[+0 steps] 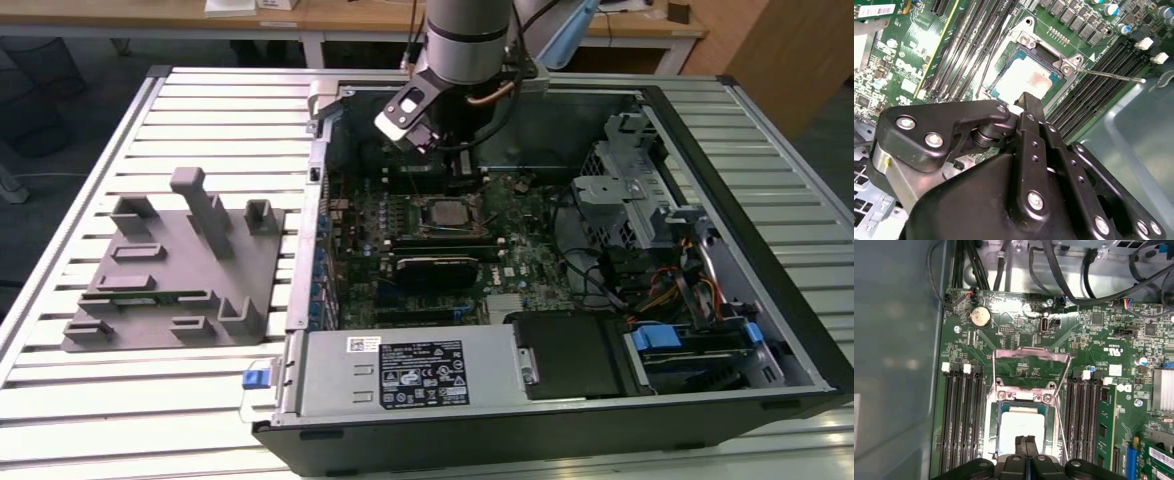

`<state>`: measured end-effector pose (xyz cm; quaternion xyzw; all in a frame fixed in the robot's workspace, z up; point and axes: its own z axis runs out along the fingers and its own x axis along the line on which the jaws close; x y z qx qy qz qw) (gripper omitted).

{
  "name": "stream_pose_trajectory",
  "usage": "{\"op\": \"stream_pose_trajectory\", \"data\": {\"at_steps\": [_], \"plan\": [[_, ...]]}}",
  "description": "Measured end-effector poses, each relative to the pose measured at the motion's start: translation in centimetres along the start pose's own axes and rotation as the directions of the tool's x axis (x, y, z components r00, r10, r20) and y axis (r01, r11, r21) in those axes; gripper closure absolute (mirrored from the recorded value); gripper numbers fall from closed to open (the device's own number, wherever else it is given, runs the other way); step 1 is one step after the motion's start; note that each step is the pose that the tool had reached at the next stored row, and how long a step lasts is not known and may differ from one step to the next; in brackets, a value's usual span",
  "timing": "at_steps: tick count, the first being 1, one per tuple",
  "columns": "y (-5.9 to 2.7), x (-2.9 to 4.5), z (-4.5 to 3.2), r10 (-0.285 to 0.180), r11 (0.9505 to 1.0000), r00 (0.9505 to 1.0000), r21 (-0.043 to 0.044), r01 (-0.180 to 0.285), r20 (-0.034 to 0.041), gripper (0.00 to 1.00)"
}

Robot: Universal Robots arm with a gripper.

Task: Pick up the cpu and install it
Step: 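Close the cpu cover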

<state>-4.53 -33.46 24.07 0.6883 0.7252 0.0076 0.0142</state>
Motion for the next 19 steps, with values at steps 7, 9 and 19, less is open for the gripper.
{"op": "stream_pose_trajectory", "data": {"at_steps": [7, 9, 19], "plan": [[0.03, -0.01, -1.51, 0.000, 1.0000, 1.0000, -0.0001, 0.000, -0.0001, 0.89], [0.01, -0.02, -1.51, 0.000, 1.0000, 1.0000, -0.0002, 0.000, -0.0003, 0.89], [0.49, -0.83, -1.49, 0.000, 1.0000, 1.0000, 0.0001, 0.000, 0.0000, 0.89]]}}
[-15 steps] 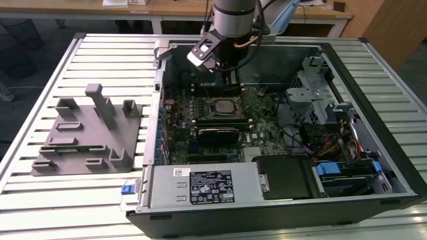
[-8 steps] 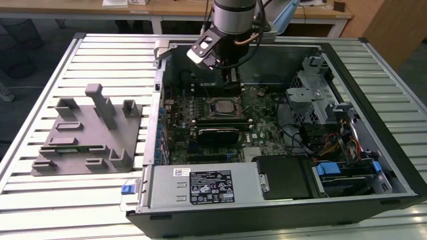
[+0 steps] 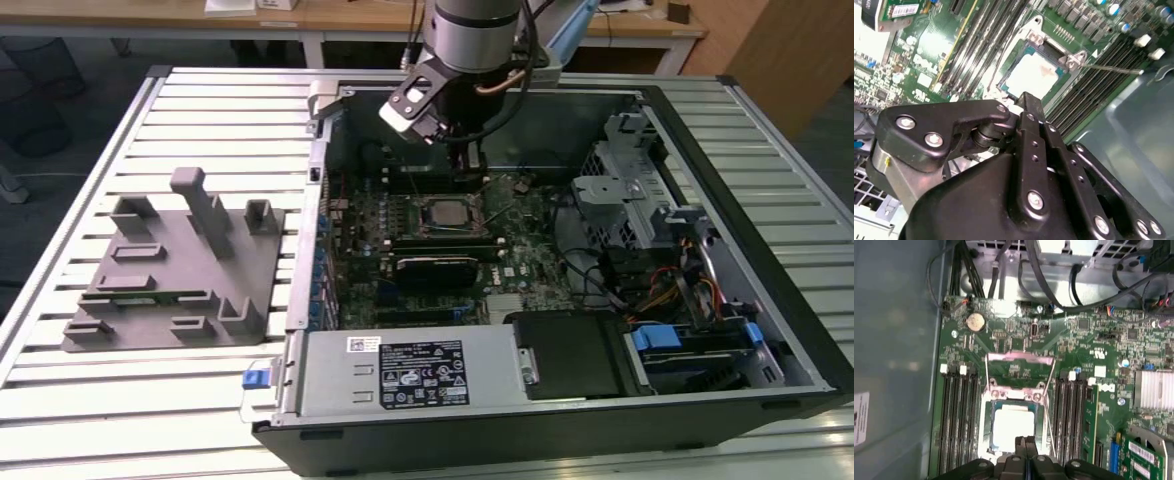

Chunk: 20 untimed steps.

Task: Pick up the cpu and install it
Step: 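Close the cpu cover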

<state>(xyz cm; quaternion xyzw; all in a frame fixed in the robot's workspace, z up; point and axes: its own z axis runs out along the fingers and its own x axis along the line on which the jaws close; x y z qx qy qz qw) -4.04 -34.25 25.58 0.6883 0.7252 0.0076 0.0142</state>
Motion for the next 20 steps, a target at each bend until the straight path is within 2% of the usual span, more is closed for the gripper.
{"op": "stream_pose_trajectory", "data": {"at_steps": [3, 7, 9, 13, 20], "plan": [[0.18, -0.02, -0.38, 0.000, 1.0000, 1.0000, 0.0017, 0.000, -0.0008, 0.89], [0.23, -0.03, -1.88, 0.000, 1.0000, 1.0000, 0.0017, 0.000, -0.0014, 0.89], [0.25, -0.04, -2.34, 0.000, 1.0000, 1.0000, 0.0015, 0.000, -0.0034, 0.89], [0.47, -0.05, -2.40, 0.000, 1.0000, 1.0000, 0.0016, 0.000, -0.0053, 0.89], [2.45, -0.16, -2.33, 0.000, 1.0000, 1.0000, 0.0093, 0.000, -0.0080, 0.89]]}}
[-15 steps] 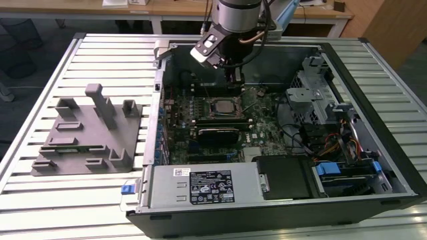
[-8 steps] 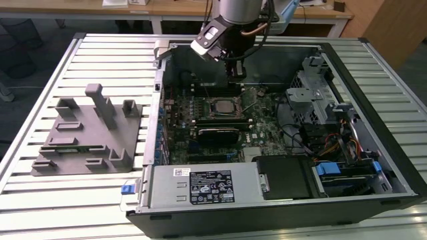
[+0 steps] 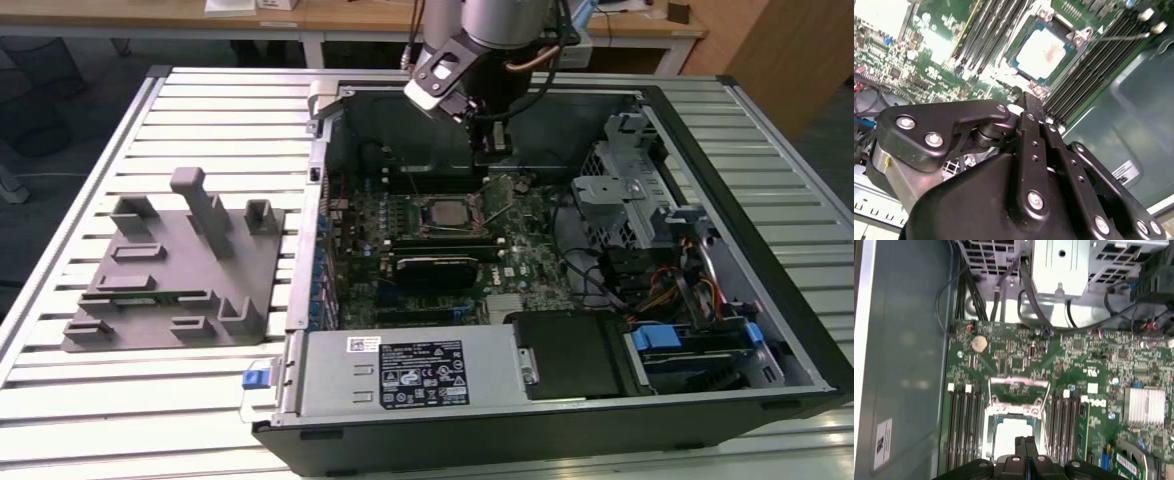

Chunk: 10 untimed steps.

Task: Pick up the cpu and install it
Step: 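Close the cpu cover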

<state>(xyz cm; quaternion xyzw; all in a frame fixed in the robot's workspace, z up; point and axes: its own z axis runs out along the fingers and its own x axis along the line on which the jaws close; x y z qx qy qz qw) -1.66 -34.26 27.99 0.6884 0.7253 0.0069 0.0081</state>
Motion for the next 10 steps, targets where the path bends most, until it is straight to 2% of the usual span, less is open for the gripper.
{"op": "stream_pose_trajectory", "data": {"at_steps": [4, 10], "plan": [[0.60, -0.03, 0.02, 0.000, 1.0000, 1.0000, 0.0002, 0.000, -0.0001, 0.89], [0.66, -0.03, -0.33, 0.000, 1.0000, 1.0000, 0.0001, 0.000, -0.0002, 0.89]]}}
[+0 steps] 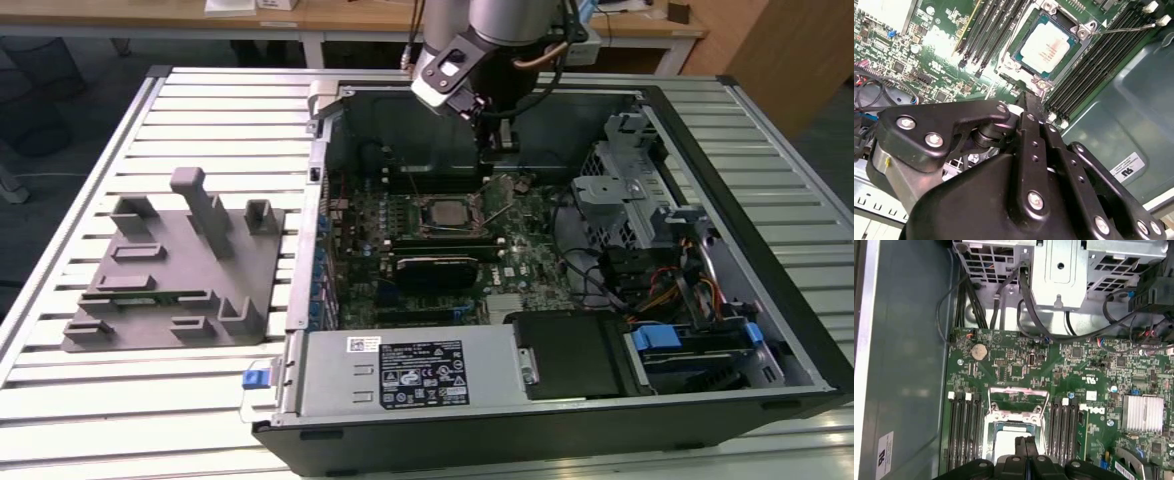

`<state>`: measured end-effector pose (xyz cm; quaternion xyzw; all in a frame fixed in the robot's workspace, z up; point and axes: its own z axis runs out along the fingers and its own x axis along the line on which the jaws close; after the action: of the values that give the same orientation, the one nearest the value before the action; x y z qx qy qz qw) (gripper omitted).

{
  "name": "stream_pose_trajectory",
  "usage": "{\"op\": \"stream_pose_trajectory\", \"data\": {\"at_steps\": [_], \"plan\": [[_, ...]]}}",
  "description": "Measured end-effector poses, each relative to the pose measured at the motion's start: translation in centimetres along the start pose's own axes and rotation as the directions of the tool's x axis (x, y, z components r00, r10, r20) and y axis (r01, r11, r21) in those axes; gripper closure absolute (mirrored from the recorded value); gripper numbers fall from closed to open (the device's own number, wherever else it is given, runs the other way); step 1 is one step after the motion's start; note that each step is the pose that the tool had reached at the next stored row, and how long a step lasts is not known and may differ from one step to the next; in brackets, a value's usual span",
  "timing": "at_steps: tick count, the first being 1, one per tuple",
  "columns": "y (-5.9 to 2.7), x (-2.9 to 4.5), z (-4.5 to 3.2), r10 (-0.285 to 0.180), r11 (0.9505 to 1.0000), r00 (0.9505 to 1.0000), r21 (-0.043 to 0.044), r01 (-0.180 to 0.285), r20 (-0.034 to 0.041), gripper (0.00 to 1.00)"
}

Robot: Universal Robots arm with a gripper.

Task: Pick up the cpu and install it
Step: 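Close the cpu cover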

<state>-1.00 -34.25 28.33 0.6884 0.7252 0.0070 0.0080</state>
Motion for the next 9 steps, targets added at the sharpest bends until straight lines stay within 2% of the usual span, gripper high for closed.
{"op": "stream_pose_trajectory", "data": {"at_steps": [9], "plan": [[1.24, -0.06, 0.06, 0.000, 1.0000, 1.0000, 0.0001, 0.000, 0.0002, 0.89]]}}
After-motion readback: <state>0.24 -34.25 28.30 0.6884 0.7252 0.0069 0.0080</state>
